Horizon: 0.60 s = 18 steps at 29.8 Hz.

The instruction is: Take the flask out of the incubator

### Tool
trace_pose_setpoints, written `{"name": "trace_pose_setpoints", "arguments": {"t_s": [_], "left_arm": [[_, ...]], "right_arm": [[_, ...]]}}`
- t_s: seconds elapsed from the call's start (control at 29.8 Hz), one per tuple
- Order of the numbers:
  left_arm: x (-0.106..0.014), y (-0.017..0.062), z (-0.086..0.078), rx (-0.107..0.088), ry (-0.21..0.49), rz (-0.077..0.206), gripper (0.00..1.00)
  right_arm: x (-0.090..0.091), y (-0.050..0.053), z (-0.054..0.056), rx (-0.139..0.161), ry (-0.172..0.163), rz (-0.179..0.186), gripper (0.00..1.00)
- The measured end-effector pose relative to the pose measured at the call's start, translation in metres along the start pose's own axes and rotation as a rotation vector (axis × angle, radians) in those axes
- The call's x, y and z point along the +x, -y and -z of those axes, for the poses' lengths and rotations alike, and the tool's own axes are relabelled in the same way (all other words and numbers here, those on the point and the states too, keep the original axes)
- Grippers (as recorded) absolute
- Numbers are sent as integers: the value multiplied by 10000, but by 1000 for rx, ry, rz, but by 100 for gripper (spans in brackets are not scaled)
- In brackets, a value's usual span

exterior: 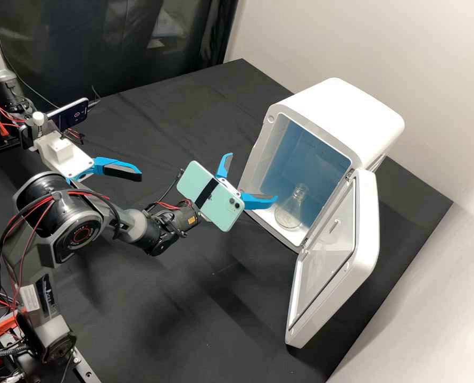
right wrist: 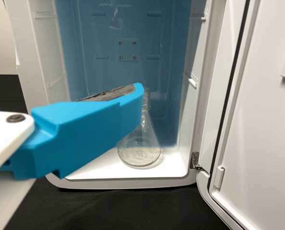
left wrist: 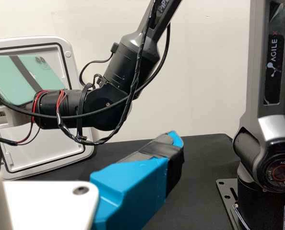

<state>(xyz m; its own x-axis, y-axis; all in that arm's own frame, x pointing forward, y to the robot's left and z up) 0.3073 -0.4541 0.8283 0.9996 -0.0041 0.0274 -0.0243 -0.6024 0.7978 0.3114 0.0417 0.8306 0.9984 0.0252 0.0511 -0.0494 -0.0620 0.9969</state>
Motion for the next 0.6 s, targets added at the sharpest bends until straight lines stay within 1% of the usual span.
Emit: {"name": "trace_pose_setpoints", "arguments": {"t_s": [0.44, 0.5, 0.57, 0.6], "left_arm": [[-4, 4, 1, 0, 0, 0, 100], [-7, 31, 11, 1, -2, 4, 100], [-19, 83, 30, 9, 0, 20, 100], [-28, 123, 50, 12, -2, 36, 100]], "right_arm": [[0, 0, 0, 0, 0, 0, 100], [0, 0, 0, 0, 0, 0, 100], [0, 0, 0, 0, 0, 0, 100], [0, 0, 0, 0, 0, 0, 100]]}}
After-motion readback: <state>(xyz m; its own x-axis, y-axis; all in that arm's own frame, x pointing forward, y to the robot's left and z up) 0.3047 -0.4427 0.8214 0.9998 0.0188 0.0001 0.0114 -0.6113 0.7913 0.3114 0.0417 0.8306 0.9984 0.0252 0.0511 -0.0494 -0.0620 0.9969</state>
